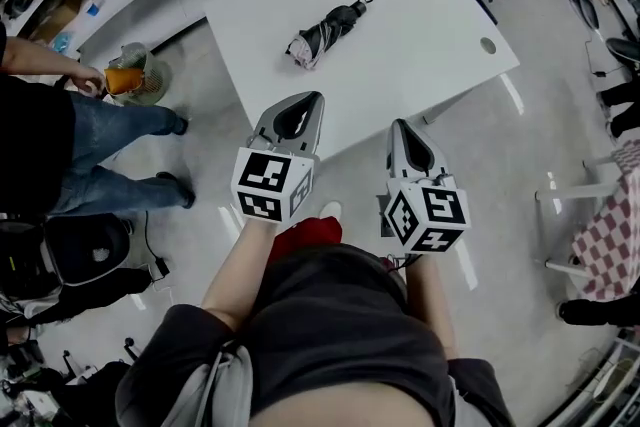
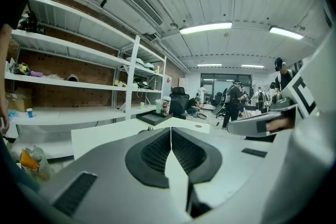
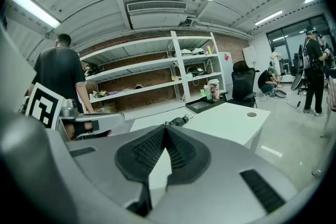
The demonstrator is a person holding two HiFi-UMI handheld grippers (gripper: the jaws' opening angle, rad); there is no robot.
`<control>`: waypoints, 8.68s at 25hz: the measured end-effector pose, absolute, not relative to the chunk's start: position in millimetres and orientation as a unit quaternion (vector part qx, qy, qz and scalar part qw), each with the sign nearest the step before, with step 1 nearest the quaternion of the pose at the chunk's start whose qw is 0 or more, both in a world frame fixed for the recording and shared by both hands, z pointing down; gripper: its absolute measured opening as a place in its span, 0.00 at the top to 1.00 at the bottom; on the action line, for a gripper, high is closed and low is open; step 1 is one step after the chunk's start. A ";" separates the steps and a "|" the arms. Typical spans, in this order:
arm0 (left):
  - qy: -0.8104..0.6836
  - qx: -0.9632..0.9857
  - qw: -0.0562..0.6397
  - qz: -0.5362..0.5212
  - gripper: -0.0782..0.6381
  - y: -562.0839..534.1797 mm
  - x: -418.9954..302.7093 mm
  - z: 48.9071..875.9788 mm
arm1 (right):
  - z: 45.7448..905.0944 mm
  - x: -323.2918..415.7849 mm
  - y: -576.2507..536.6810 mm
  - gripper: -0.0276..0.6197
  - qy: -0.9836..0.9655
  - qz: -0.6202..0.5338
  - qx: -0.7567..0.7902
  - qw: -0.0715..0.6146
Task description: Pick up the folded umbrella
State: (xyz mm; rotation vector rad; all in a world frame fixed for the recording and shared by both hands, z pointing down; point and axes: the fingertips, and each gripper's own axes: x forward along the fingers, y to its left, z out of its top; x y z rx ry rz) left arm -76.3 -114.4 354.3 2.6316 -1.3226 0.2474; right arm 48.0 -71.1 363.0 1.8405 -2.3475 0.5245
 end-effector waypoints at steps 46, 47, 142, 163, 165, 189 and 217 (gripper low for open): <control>-0.429 0.882 0.082 0.179 0.71 -224.3 -72.6 390.1 | 362.1 53.2 -151.9 0.93 -0.779 0.165 0.601 0.065; -0.428 0.881 0.083 0.185 0.70 -228.3 -70.8 392.6 | 362.8 54.8 -154.7 0.93 -0.780 0.166 0.600 0.066; -0.335 0.801 0.138 0.477 0.59 -362.9 -24.5 553.7 | 454.7 103.0 -297.8 0.93 -0.796 0.289 0.516 0.127; -0.323 0.880 0.144 0.318 0.59 -301.0 53.9 473.1 | 428.3 128.6 -238.3 0.93 -0.759 0.270 0.585 0.093; -0.325 0.885 0.148 0.299 0.59 -293.7 56.7 463.7 | 424.3 130.8 -230.8 0.93 -0.755 0.266 0.593 0.089; -0.319 0.929 0.123 0.143 0.59 -210.7 56.5 360.5 | 371.0 126.7 -160.1 0.93 -0.744 0.208 0.633 0.052; -0.321 0.939 0.106 0.057 0.59 -130.4 12.9 303.0 | 316.0 104.8 -98.4 0.93 -0.741 0.139 0.657 0.016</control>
